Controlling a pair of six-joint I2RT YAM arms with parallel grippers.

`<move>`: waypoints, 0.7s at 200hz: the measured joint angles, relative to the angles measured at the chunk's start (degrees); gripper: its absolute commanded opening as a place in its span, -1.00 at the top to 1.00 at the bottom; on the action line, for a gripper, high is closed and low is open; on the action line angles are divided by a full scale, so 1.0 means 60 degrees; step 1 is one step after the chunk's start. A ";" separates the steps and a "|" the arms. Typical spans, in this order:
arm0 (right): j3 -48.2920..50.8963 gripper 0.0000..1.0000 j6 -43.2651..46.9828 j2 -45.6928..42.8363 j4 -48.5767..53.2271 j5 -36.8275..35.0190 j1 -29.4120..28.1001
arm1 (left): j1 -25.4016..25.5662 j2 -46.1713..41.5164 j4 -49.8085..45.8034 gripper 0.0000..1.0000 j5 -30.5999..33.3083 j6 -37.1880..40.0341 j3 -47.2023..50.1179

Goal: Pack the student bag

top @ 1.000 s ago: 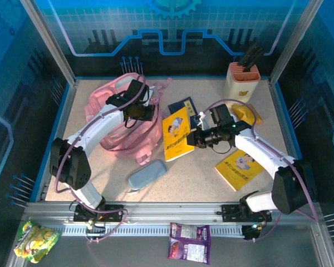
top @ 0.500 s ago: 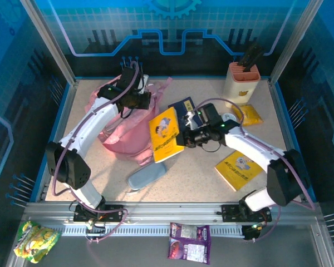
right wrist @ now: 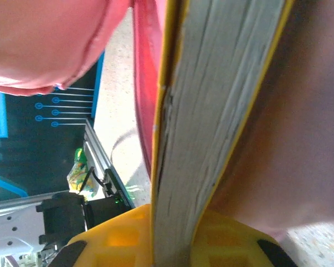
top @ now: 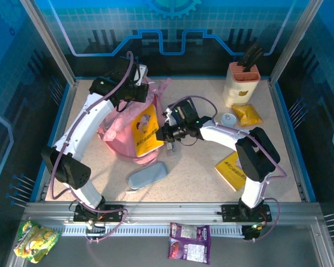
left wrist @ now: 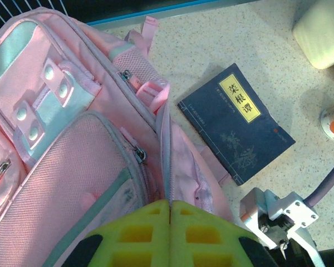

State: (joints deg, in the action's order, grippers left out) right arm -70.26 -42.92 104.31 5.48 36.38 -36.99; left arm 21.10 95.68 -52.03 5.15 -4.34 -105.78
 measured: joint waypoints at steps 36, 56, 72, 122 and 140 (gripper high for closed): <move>-0.0943 1.00 -0.0514 0.0535 -0.0612 0.0015 -0.0168 | 0.0000 0.0000 -0.0022 1.00 -0.0004 0.0000 0.0004; -0.1730 1.00 -0.0816 0.1381 -0.1045 -0.0087 -0.0164 | 0.0000 0.0000 0.0036 1.00 -0.0007 0.0000 0.0015; -0.2259 1.00 -0.0860 0.2062 -0.1184 -0.0361 -0.0164 | 0.0000 0.0004 0.0040 1.00 -0.0007 0.0000 0.0029; -0.3599 0.55 -0.0769 0.3639 -0.0980 -0.1118 -0.0164 | 0.0000 0.0007 0.0084 1.00 -0.0076 0.0000 0.0102; -0.3847 0.22 -0.0499 0.3818 -0.0772 -0.1468 -0.0164 | 0.0000 0.0007 0.0146 1.00 -0.0076 0.0000 0.0178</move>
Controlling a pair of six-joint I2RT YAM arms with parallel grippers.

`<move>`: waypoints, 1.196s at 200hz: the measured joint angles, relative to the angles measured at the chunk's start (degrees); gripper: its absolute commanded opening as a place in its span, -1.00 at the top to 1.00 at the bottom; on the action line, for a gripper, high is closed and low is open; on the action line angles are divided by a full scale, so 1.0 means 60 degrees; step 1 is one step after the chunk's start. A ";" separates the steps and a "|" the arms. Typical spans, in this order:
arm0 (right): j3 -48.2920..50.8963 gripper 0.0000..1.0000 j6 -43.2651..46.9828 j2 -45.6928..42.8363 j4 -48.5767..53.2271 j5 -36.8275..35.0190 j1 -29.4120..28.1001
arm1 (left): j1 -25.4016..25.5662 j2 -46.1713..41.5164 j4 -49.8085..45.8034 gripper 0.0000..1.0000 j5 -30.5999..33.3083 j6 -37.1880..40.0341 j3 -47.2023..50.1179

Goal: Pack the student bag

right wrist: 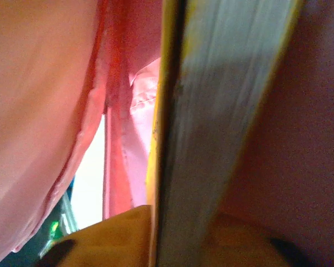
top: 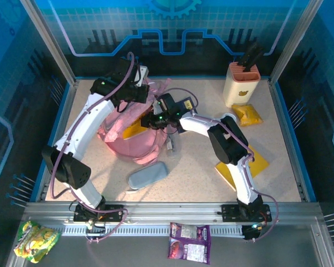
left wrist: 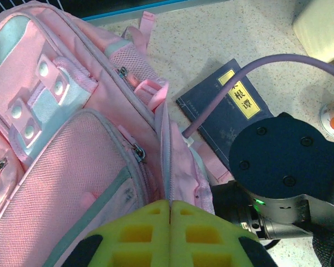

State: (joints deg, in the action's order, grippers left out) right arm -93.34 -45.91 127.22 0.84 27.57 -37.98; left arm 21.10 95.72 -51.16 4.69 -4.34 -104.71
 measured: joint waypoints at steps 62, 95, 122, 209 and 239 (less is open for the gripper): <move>0.1137 -0.03 0.1672 -0.1530 0.1366 -0.1541 -0.0189 | -0.0011 0.0000 0.0266 1.00 0.0000 0.0004 0.0484; 0.1574 0.29 0.2288 -0.2197 0.1909 -0.2044 -0.0612 | -0.0047 0.0000 0.0448 1.00 0.0000 0.0004 0.0561; 0.1679 0.53 0.2510 -0.2036 0.1934 -0.2135 -0.0922 | -0.0055 0.0000 0.0499 1.00 -0.0004 0.0004 0.0612; 0.0546 0.70 0.3034 -0.0616 0.1617 -0.3887 -0.1038 | -0.0146 -0.0004 0.0506 1.00 -0.0015 0.0084 0.0627; 0.0474 0.62 0.3213 -0.0616 0.1337 -0.4215 -0.1038 | -0.0350 -0.0018 0.0495 1.00 0.0007 0.0149 0.0736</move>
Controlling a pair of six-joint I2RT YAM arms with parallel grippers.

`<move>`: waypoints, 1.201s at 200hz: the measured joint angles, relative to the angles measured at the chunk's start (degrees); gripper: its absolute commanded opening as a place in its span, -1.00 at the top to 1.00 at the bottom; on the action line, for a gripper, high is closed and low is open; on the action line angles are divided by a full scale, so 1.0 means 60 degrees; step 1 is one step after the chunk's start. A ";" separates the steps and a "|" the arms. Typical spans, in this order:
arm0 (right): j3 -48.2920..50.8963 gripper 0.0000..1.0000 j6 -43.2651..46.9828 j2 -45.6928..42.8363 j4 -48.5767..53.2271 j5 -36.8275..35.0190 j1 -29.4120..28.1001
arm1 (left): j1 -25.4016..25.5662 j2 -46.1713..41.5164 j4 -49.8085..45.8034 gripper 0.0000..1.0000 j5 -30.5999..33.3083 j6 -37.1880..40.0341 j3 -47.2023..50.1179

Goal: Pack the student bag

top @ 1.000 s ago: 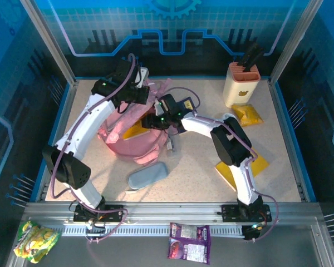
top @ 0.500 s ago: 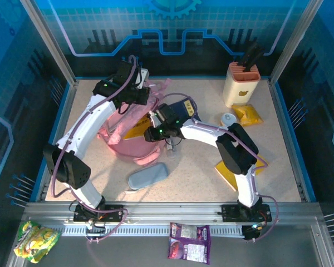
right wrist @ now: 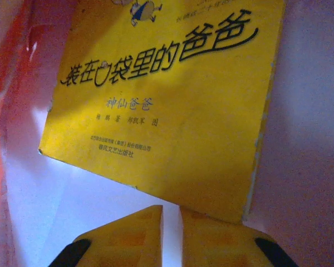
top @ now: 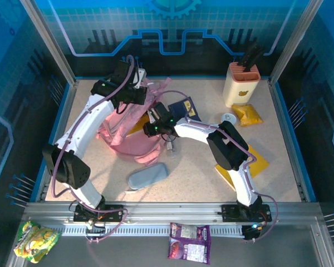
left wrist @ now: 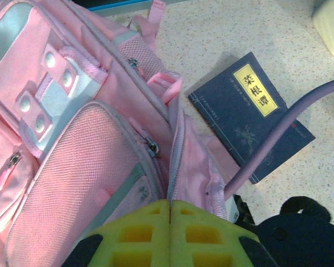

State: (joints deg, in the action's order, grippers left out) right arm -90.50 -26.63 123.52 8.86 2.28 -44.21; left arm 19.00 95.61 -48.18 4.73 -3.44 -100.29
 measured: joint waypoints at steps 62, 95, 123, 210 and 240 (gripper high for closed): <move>0.2524 0.27 0.0463 -0.2612 -0.0834 0.1013 -0.0007 | -0.0339 -0.0127 0.0004 1.00 -0.0004 0.0000 0.0918; 0.3355 0.09 0.0361 -0.4852 -0.0809 0.1683 0.0470 | -0.0382 -0.0270 0.0007 1.00 0.0102 0.0004 0.1781; 0.4156 -0.08 0.0189 -0.5985 -0.0382 0.1763 0.1421 | -0.0448 -0.0412 -0.0098 1.00 0.0357 0.0084 0.2244; 0.5654 -0.42 -0.0474 -0.7147 0.2448 0.1169 0.3840 | 0.0240 -0.1300 0.1096 0.07 -0.0754 -0.1705 0.3858; 0.6597 -0.59 -0.0998 -0.8688 0.3096 0.0499 0.5005 | 0.1767 -0.1519 0.2404 0.02 -0.1024 -0.2973 0.4408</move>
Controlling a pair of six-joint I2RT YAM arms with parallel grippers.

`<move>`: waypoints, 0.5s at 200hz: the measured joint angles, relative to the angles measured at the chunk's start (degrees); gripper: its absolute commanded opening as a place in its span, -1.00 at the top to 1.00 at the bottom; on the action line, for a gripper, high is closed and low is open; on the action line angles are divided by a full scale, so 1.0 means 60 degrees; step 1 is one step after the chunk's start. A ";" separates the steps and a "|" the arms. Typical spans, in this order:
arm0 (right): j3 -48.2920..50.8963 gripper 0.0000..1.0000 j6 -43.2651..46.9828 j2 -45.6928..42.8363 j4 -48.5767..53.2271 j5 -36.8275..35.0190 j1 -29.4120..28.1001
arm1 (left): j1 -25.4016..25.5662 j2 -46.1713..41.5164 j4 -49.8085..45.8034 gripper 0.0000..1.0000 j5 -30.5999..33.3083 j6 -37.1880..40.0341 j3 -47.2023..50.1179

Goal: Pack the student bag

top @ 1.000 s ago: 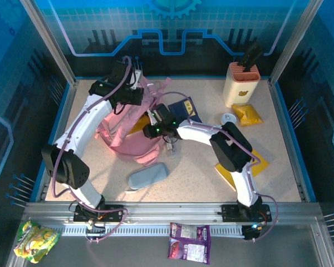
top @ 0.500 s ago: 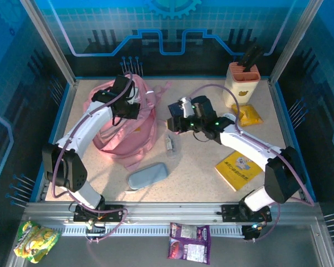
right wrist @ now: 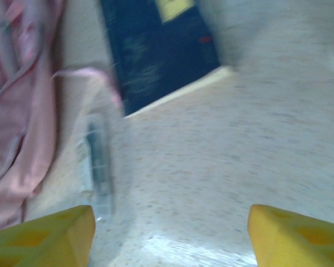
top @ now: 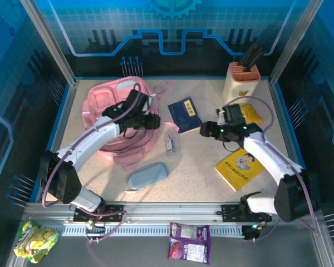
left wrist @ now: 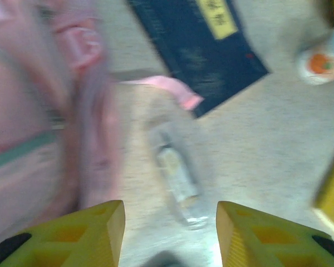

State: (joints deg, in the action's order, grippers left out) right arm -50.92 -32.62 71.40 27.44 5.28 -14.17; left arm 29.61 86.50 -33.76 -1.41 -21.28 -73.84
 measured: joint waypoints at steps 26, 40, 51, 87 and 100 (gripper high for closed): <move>0.0892 -0.78 -0.0306 -0.1191 0.0790 -0.0605 0.1348 | 0.1140 0.0109 0.1209 -0.01 -0.0138 -0.1020 0.0368; 0.1016 -0.88 -0.0390 -0.1464 0.1122 -0.0998 0.2058 | 0.1639 0.0339 0.1792 -0.06 -0.0138 -0.1479 0.0397; 0.1118 -0.95 -0.0397 -0.1610 0.1209 -0.1249 0.2685 | 0.1989 0.0597 0.2291 -0.08 -0.0149 -0.1785 0.0397; 0.1701 -0.99 -0.0426 -0.1825 0.1202 -0.1807 0.5380 | 0.2929 0.1803 0.3512 -0.11 -0.0168 -0.2565 0.0393; 0.1876 -0.99 -0.0426 -0.1778 0.1191 -0.1854 0.6051 | 0.3187 0.2226 0.3829 -0.10 -0.0168 -0.2732 0.0346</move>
State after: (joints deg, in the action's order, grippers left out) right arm -39.66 -35.18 60.73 34.59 -5.85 22.13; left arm 48.73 99.85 -10.79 -2.42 -37.67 -71.77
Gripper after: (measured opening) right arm 0.996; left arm 0.552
